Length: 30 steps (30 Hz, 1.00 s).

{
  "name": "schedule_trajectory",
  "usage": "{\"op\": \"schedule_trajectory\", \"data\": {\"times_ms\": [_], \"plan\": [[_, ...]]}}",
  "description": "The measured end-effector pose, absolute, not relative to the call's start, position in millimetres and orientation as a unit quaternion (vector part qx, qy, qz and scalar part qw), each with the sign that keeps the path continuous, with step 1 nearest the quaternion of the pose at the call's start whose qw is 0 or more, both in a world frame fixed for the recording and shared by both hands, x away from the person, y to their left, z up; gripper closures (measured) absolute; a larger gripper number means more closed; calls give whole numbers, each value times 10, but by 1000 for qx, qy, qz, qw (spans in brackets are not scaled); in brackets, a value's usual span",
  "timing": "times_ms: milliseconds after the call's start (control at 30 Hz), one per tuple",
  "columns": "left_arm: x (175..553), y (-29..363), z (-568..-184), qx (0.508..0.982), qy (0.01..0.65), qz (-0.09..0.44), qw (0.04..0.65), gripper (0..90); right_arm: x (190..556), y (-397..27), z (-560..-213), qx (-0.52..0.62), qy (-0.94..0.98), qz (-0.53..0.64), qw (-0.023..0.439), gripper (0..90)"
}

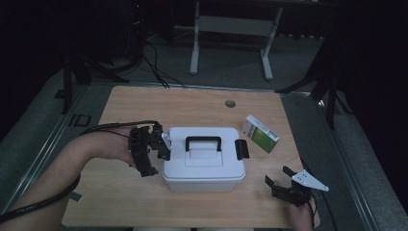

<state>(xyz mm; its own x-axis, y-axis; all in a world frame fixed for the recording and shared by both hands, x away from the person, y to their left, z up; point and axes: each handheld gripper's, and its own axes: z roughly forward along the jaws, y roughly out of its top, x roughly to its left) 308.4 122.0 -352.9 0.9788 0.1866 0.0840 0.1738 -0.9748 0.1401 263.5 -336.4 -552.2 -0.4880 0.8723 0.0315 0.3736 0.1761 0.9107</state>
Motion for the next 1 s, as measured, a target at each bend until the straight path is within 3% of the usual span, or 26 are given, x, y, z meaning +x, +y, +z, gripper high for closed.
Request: {"op": "schedule_trajectory", "data": {"times_ms": [1000], "plan": [[3395,716,-3492,996,67,38,48,156,2633,-3371,-5524,430,722,476,260,138]]}}
